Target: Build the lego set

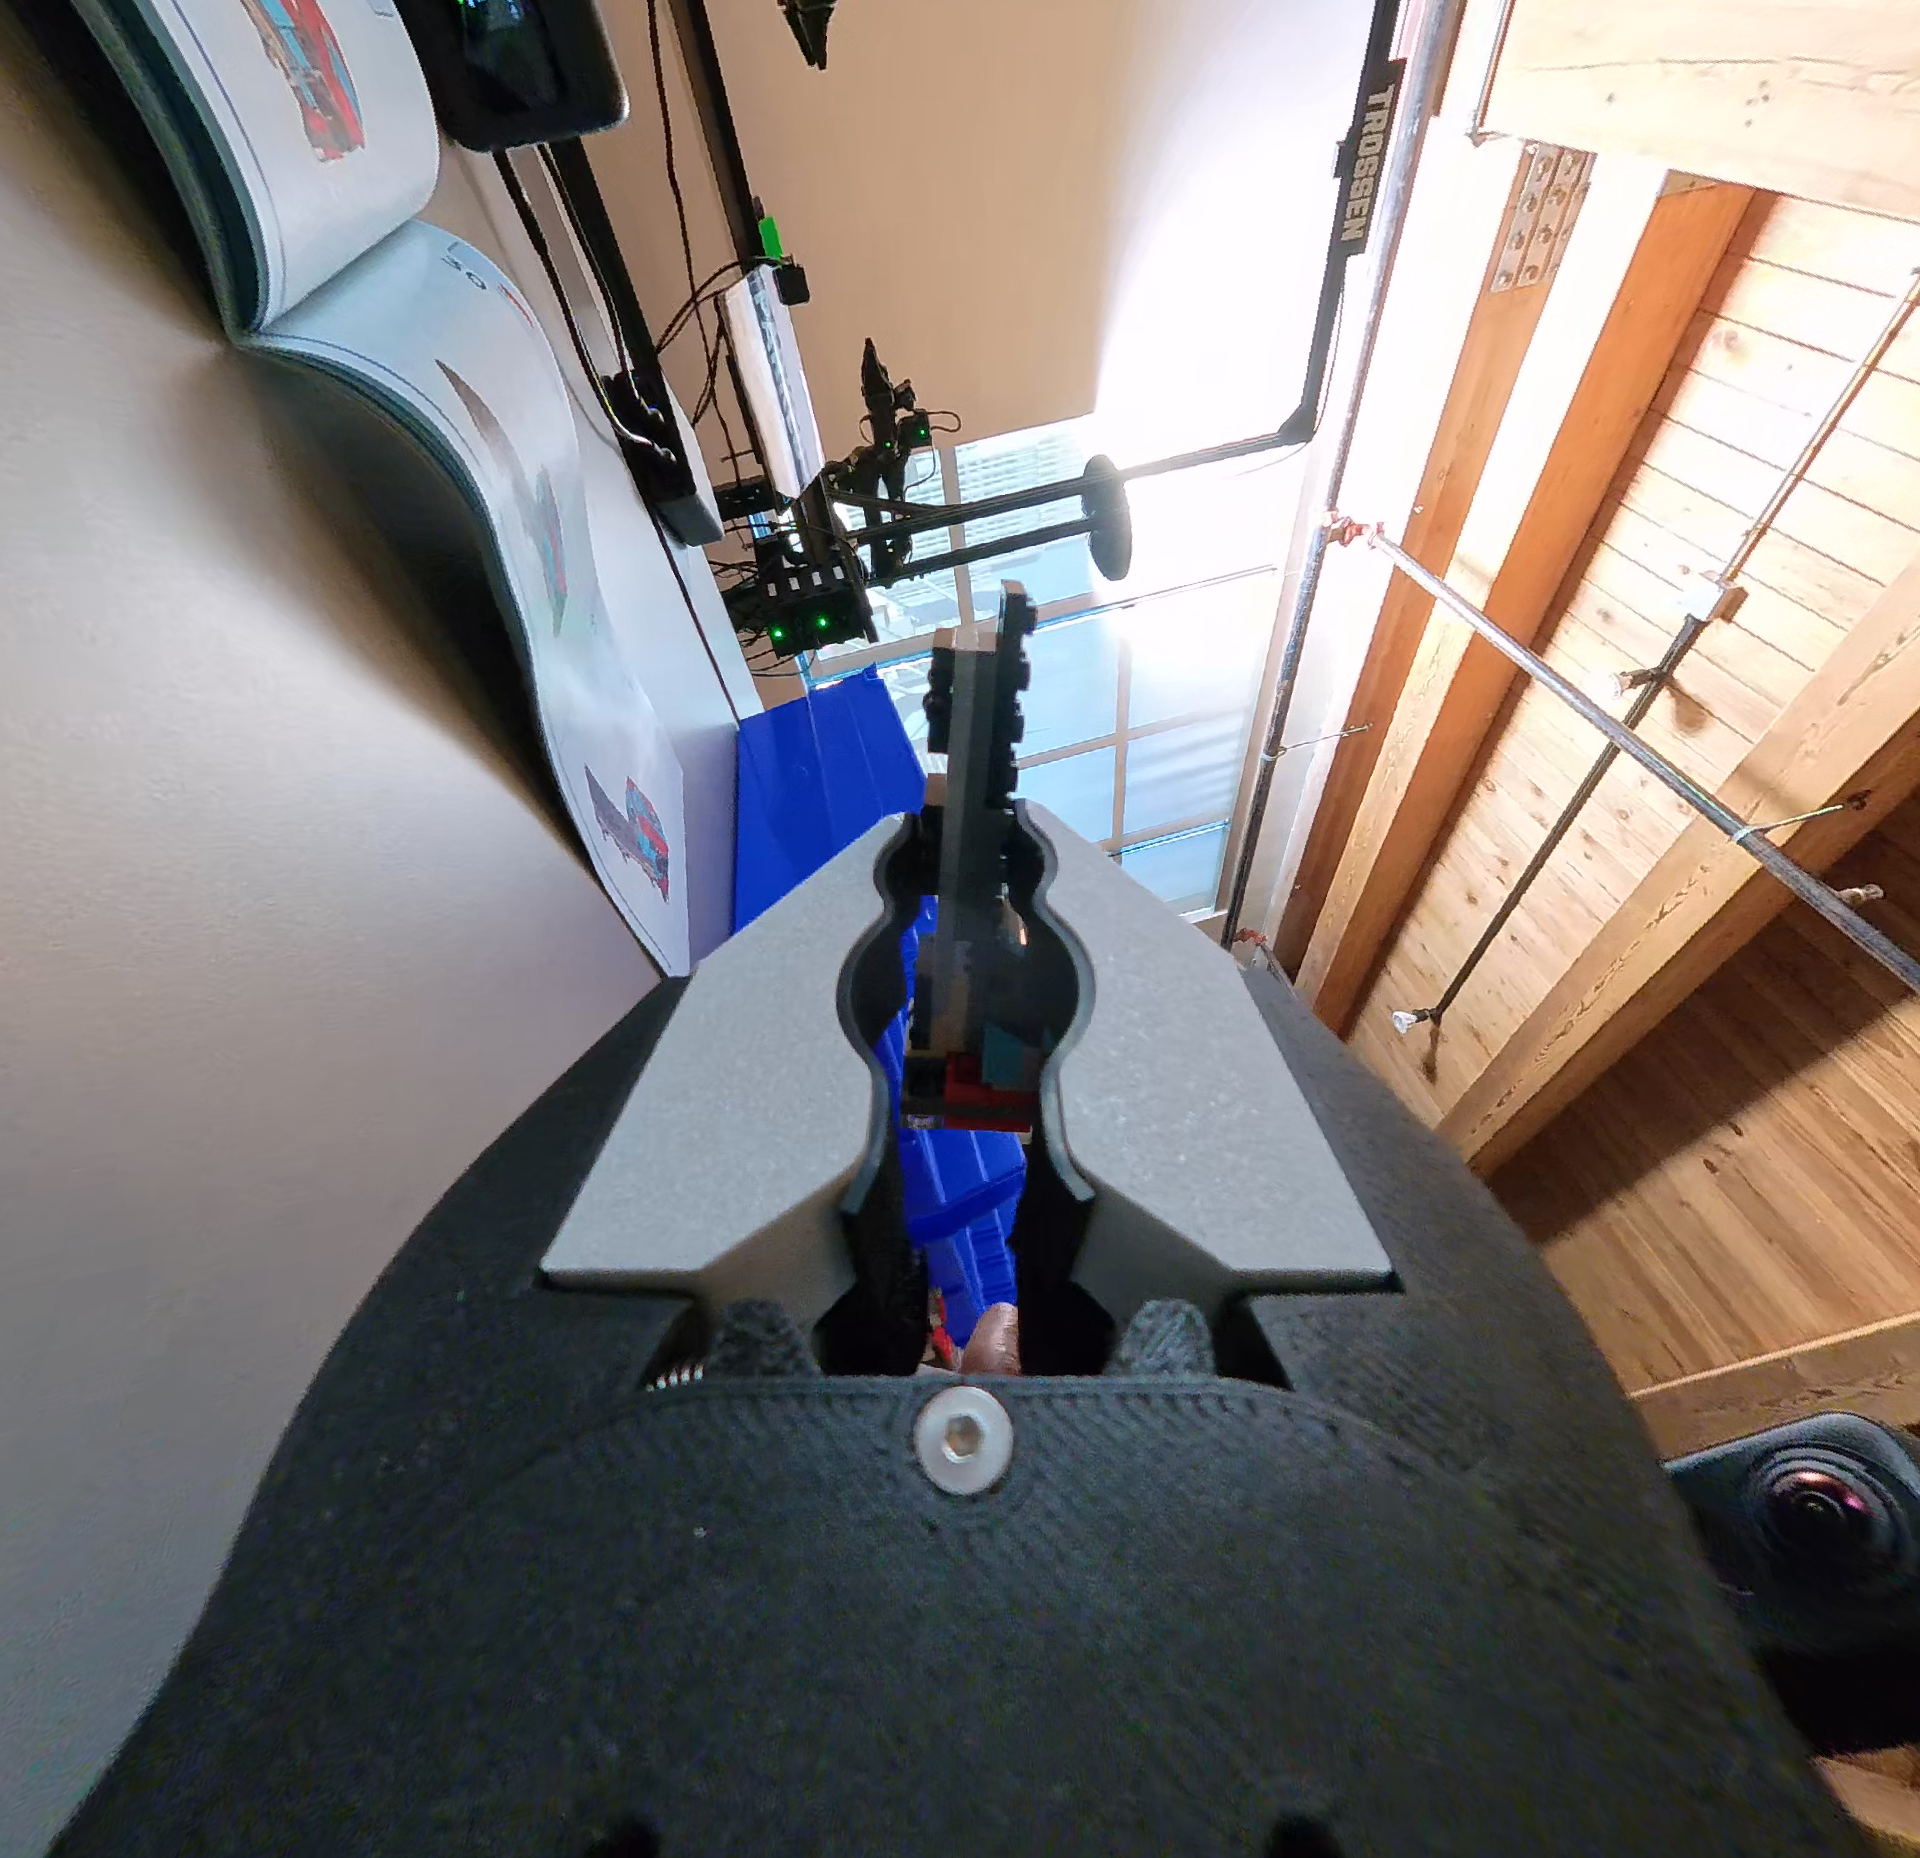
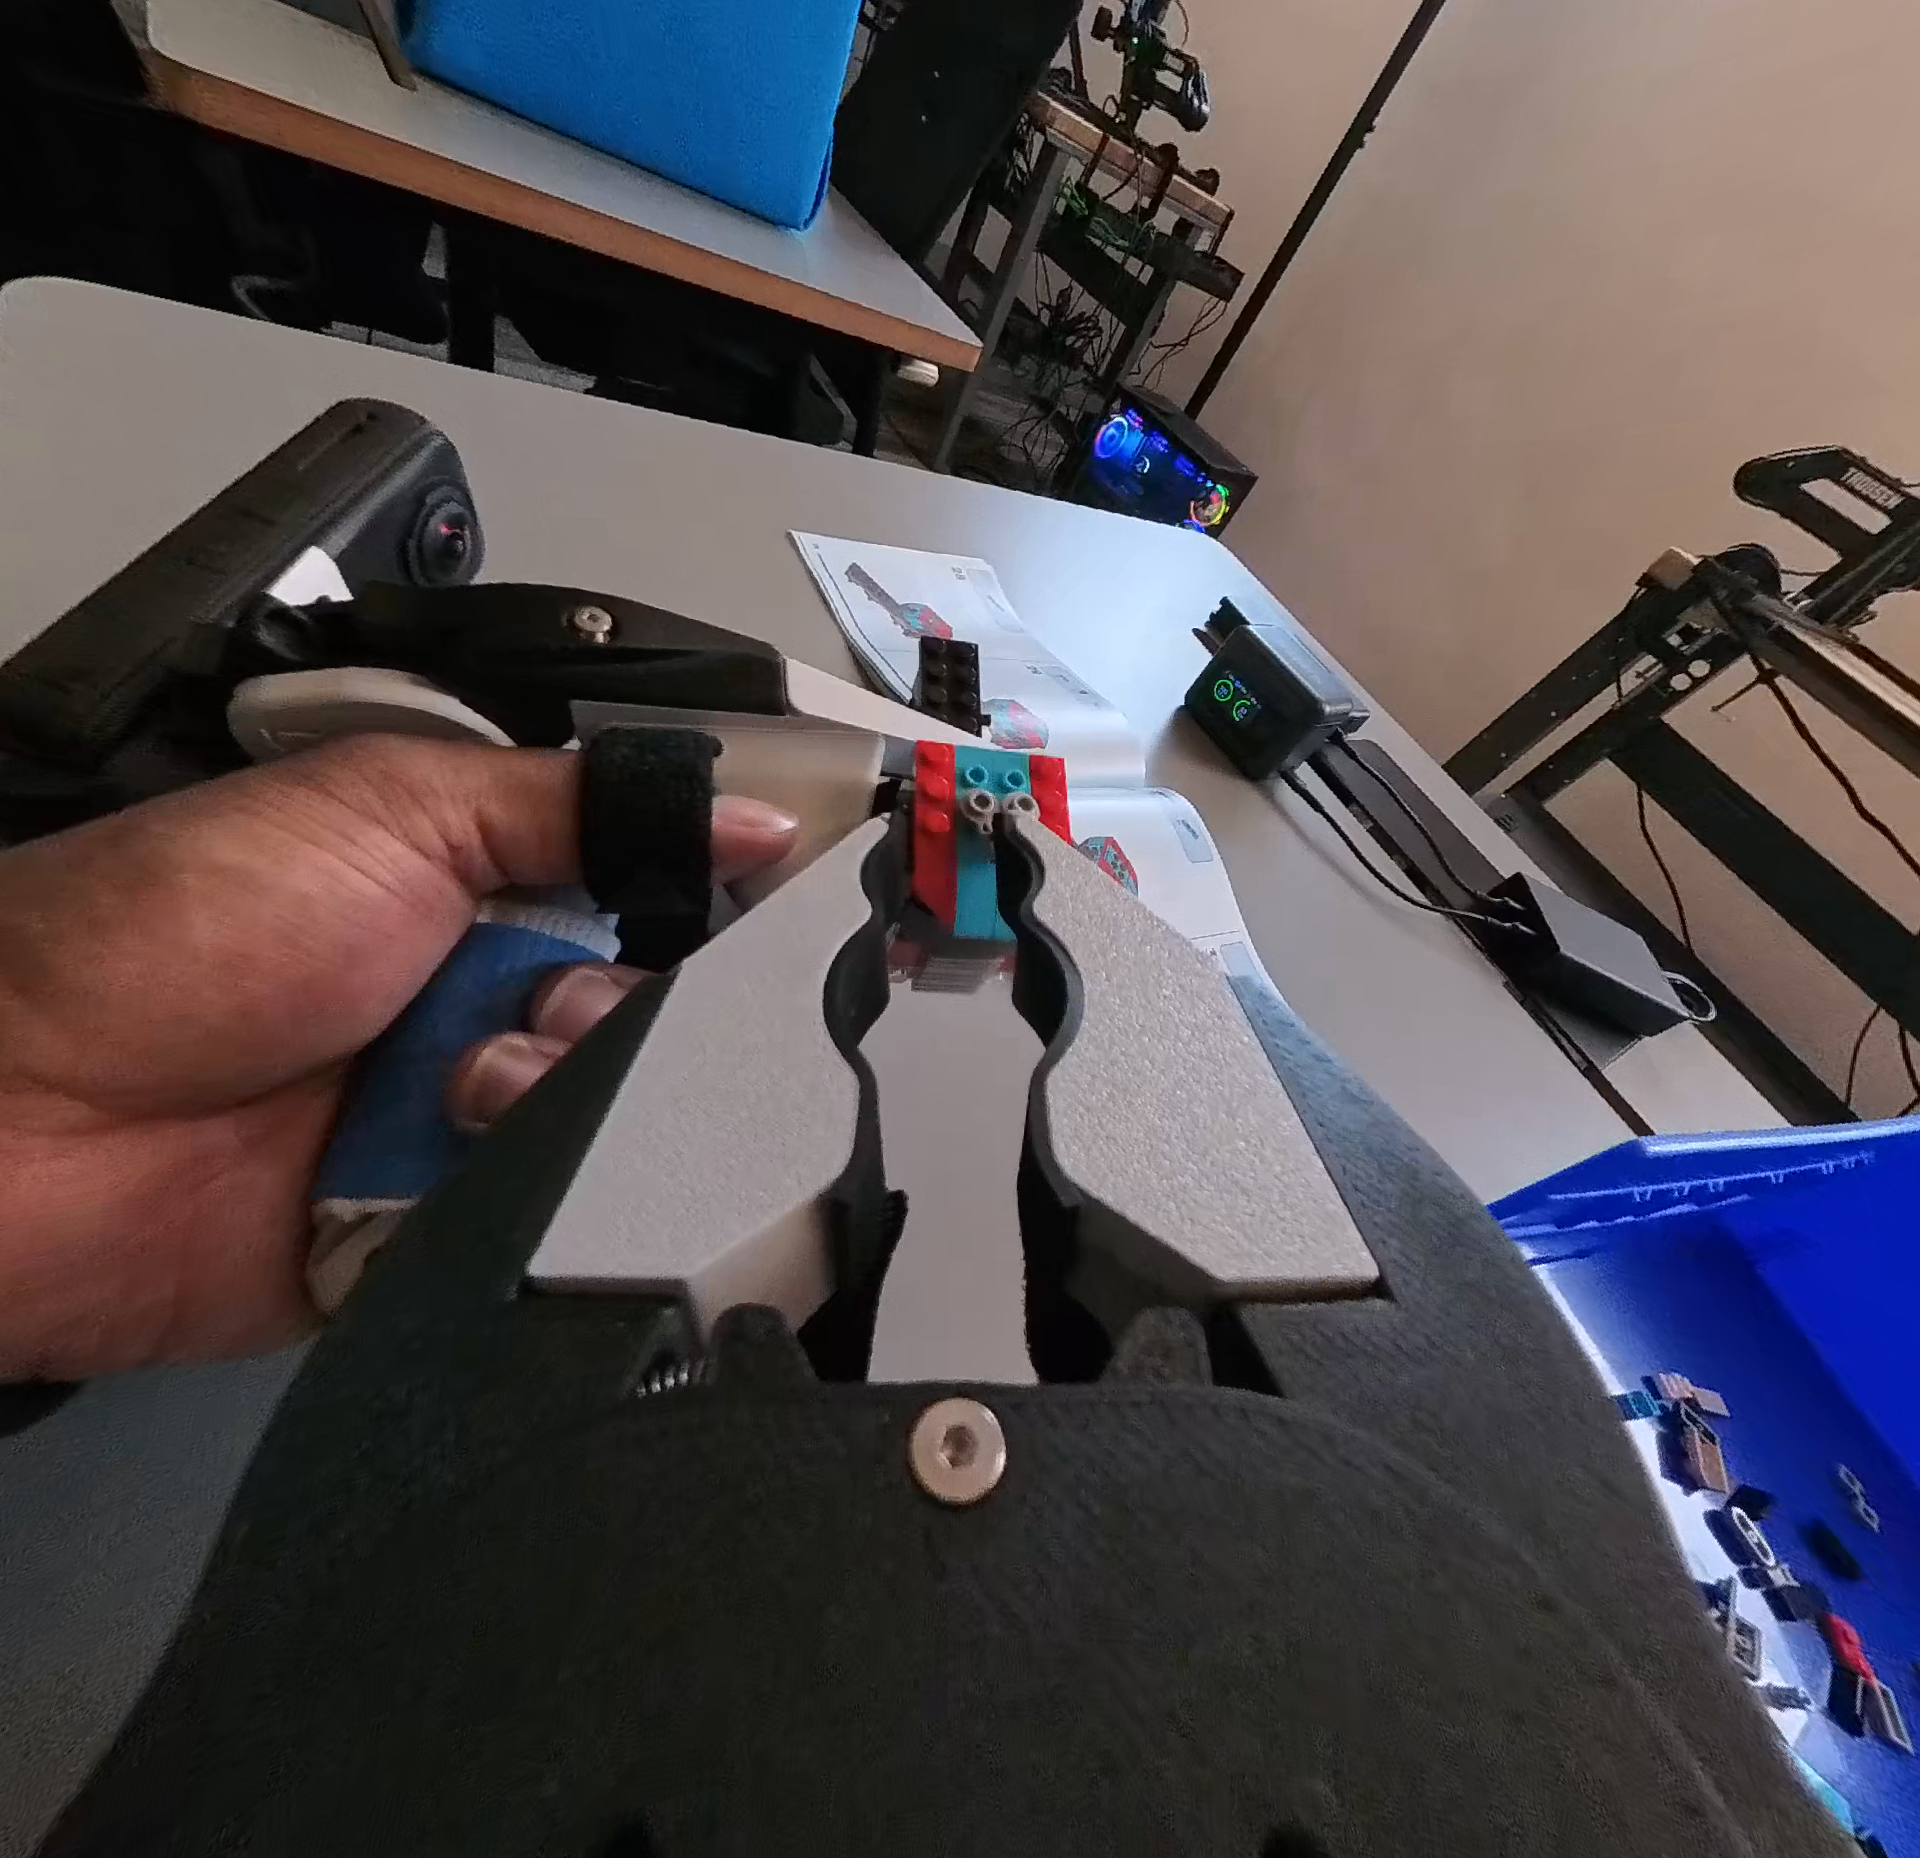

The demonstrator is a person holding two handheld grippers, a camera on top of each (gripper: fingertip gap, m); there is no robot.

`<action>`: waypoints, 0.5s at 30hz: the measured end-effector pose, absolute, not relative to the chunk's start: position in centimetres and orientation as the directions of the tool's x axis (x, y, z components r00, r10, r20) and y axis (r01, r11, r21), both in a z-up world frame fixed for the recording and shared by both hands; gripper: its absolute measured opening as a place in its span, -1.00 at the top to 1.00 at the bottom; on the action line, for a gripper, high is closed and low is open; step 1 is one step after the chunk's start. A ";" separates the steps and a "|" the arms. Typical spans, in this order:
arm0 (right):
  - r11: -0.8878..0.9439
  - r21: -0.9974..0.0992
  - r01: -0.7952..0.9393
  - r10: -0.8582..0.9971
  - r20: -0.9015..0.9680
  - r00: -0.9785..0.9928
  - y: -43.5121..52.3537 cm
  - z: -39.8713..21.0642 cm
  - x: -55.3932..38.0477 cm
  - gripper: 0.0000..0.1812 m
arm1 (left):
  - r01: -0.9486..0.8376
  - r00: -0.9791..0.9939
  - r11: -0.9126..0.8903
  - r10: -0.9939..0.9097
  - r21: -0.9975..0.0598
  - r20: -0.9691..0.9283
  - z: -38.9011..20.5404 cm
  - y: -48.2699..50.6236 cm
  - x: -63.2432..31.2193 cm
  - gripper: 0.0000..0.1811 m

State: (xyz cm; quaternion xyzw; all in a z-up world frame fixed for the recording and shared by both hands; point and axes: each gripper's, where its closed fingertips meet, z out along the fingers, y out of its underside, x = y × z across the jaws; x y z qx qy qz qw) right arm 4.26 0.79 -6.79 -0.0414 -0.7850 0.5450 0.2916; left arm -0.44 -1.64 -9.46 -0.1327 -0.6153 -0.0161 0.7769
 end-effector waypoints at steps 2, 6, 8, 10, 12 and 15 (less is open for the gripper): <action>0.406 -0.880 -0.248 0.389 0.412 -0.824 0.8 -6.9 4.2 0.82 | 0.187 0.239 0.964 0.141 -0.188 0.961 -9.5 -1.7 -0.4 0.84; 0.408 -0.883 -0.230 0.410 0.403 -0.819 0.8 -7.1 4.1 0.83 | 0.181 0.224 0.966 0.141 -0.184 0.964 -9.8 -1.8 -0.4 0.83; 0.412 -0.883 -0.227 0.422 0.406 -0.811 0.8 -7.2 4.1 0.83 | 0.177 0.217 0.968 0.140 -0.180 0.966 -9.9 -1.8 -0.4 0.83; 0.417 -0.879 -0.231 0.433 0.416 -0.800 0.7 -7.4 4.0 0.83 | 0.174 0.210 0.969 0.140 -0.178 0.968 -10.0 -1.8 -0.4 0.83; 0.419 -0.878 -0.230 0.442 0.419 -0.793 0.7 -7.4 4.0 0.83 | 0.172 0.207 0.969 0.139 -0.176 0.968 -10.1 -1.9 -0.4 0.83; 0.412 -0.883 -0.224 0.449 0.411 -0.793 0.6 -7.4 4.0 0.83 | 0.169 0.206 0.970 0.140 -0.176 0.968 -10.1 -2.0 -0.4 0.83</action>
